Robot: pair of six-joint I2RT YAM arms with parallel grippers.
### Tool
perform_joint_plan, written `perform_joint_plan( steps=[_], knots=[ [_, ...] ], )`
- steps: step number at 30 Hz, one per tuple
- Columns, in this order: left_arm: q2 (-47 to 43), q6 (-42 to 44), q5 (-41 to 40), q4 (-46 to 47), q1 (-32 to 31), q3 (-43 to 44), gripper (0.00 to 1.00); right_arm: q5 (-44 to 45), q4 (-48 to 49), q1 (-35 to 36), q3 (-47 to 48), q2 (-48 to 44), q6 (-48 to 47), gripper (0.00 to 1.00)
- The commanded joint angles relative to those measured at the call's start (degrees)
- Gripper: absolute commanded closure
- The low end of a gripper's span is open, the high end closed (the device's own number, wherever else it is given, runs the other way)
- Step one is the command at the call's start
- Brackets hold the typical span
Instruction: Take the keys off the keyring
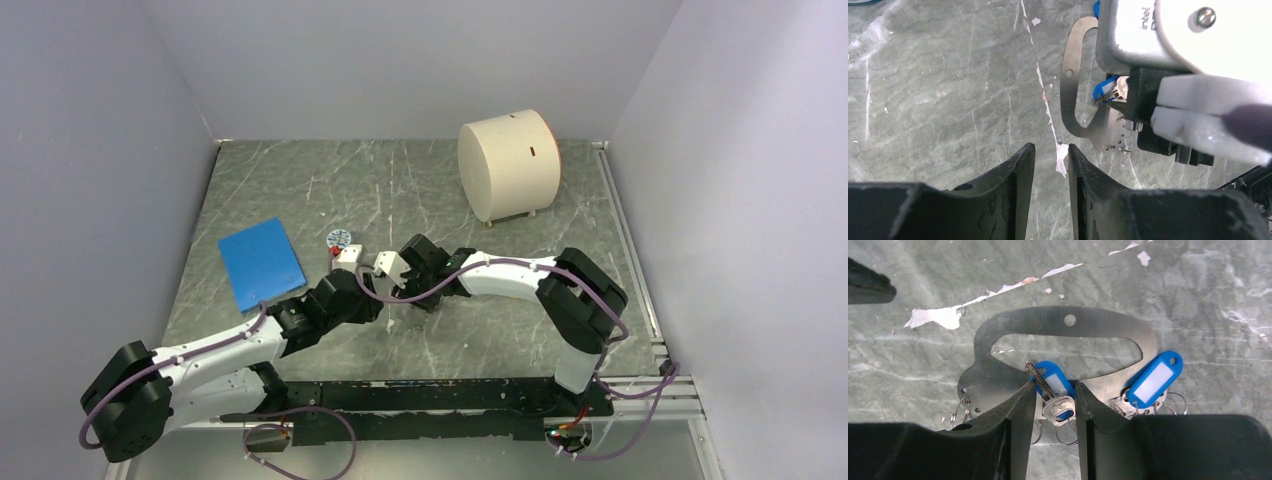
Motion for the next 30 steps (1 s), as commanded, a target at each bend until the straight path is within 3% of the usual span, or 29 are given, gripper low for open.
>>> perform_joint_plan(
  steps=[1,13,16,23,30],
  knots=[
    [0.04,0.64,-0.83,0.46,0.20,-0.40,0.63,5.47,2.95,-0.01,0.36,1.58,1.76,0.62],
    [2.94,1.10,1.57,2.60,0.21,0.56,0.63,10.20,7.79,-1.07,4.16,2.26,10.96,0.62],
    [3.30,1.61,2.16,2.62,0.21,0.91,0.63,7.57,8.26,-1.76,3.01,-0.32,11.95,0.59],
    [4.33,2.73,3.87,2.93,0.21,1.94,0.62,5.71,5.41,-2.00,-0.79,-6.08,8.09,0.53],
    [3.33,2.89,3.82,2.52,0.21,1.70,0.62,2.47,-0.35,-2.09,-2.42,-8.23,1.67,0.54]
  ],
)
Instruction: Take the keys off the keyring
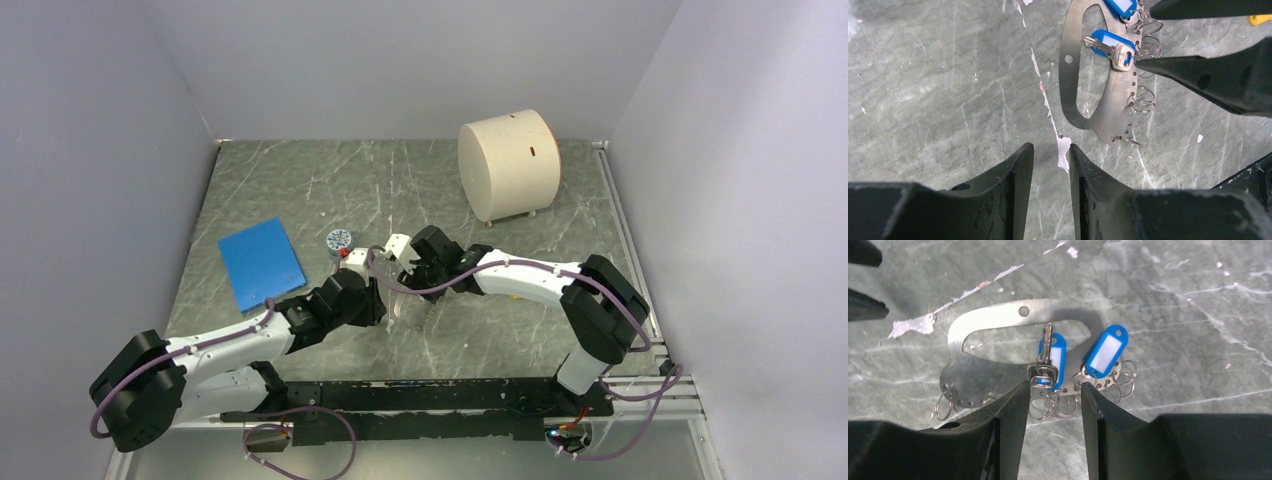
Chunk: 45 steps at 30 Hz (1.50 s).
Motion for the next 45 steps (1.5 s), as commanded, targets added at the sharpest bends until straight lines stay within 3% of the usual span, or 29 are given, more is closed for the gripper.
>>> perform_joint_plan(
  steps=[1,26,45],
  knots=[
    [-1.05,0.81,0.52,0.94,-0.21,1.68,0.62,-3.85,-4.26,-0.15,-0.42,-1.96,-4.73,0.55],
    [-3.24,-0.23,-1.82,0.04,-0.11,0.42,0.62,-3.62,-3.03,-0.12,2.05,6.17,-6.93,0.69],
    [-2.46,-0.22,-1.29,0.28,-0.14,0.64,0.62,-4.25,-1.92,-0.08,3.58,5.60,-5.47,0.66]
  ],
)
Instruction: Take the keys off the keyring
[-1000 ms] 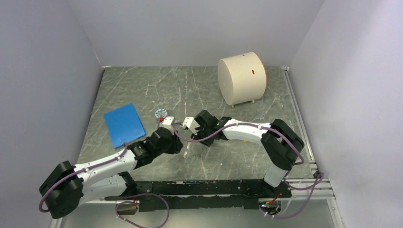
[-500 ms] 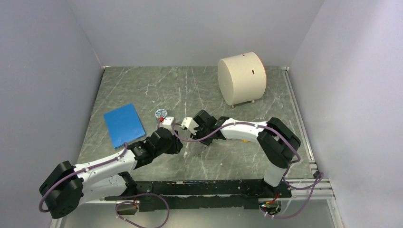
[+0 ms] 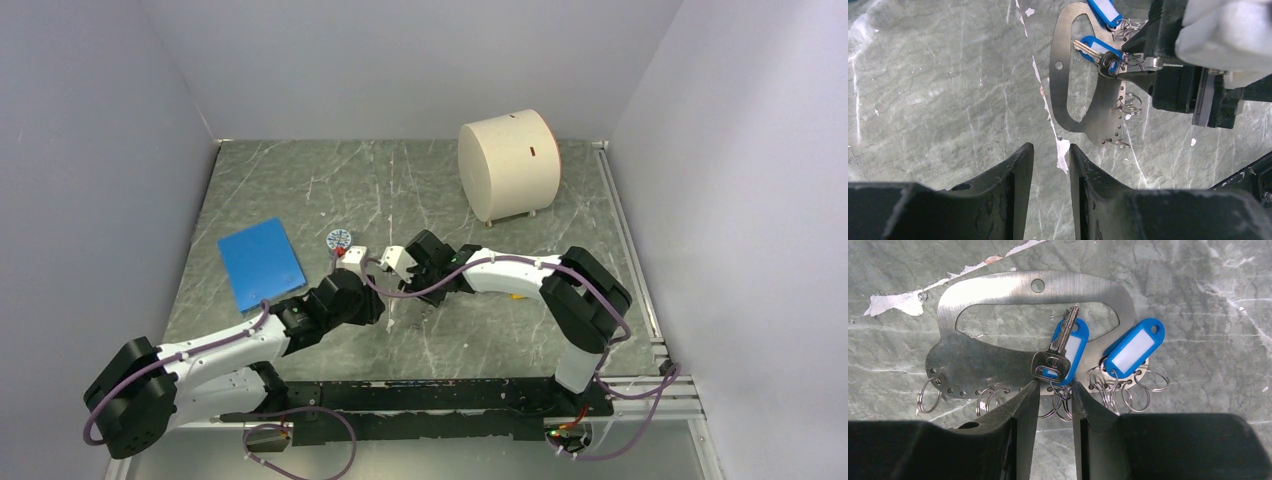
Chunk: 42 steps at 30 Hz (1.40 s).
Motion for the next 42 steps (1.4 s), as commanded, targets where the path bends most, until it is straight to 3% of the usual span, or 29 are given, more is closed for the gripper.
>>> perform_joint_plan(
  steps=[1,12,27,33,42],
  knots=[
    [0.21,-0.28,-0.18,1.27,-0.12,0.63,0.62,-0.87,1.80,-0.07,2.34,-0.08,0.72,0.66],
    [0.13,-0.30,-0.09,1.15,-0.11,0.65,0.62,0.11,1.33,-0.21,2.95,-0.15,1.00,0.67],
    [0.65,-0.24,0.08,1.22,-0.12,0.91,0.62,0.68,0.28,-0.23,3.93,2.15,0.83,0.81],
    [1.05,-0.13,0.13,1.28,-0.14,1.13,0.62,0.17,0.53,-0.19,4.06,2.35,0.88,1.00],
    [0.07,1.13,1.28,2.45,-0.13,1.01,0.62,-3.80,5.93,-0.50,2.01,-2.94,3.25,1.00]
  ],
)
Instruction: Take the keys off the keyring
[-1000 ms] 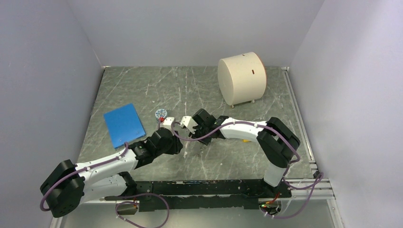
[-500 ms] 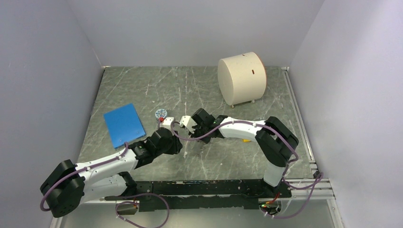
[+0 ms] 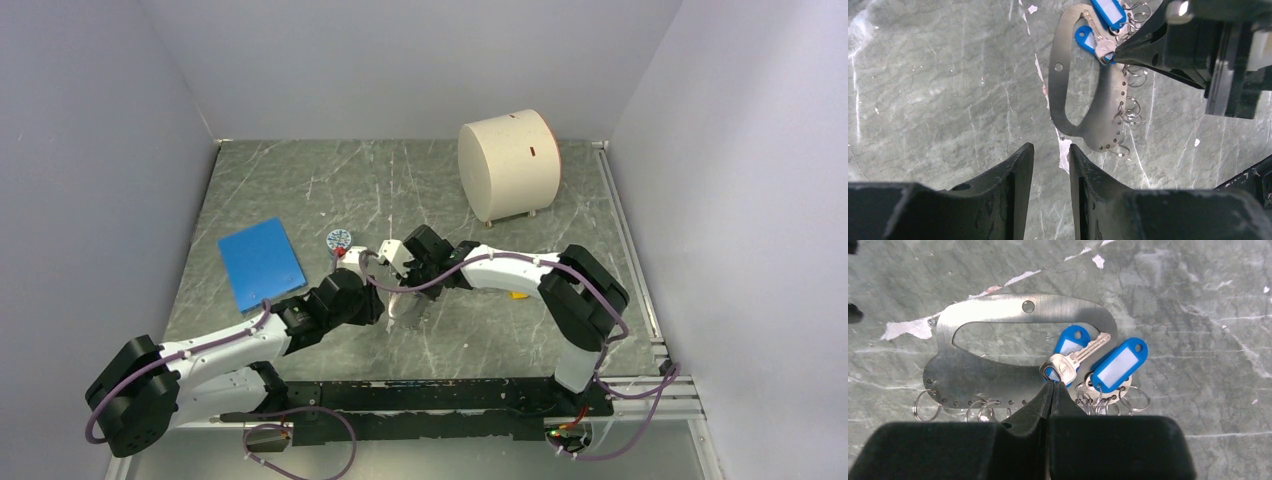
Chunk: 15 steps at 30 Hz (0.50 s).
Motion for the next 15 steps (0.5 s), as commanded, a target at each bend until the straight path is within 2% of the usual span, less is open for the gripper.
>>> perform_joint_plan(
  steps=[1,15],
  knots=[
    [-0.72,1.82,1.69,2.84,-0.29,0.92,0.62,-3.39,6.26,-0.33,-0.69,-5.13,2.92,1.00],
    [-5.77,5.83,3.71,4.73,-0.29,0.31,0.60,-2.89,17.64,-0.37,-5.02,-11.22,10.51,1.00]
  ],
)
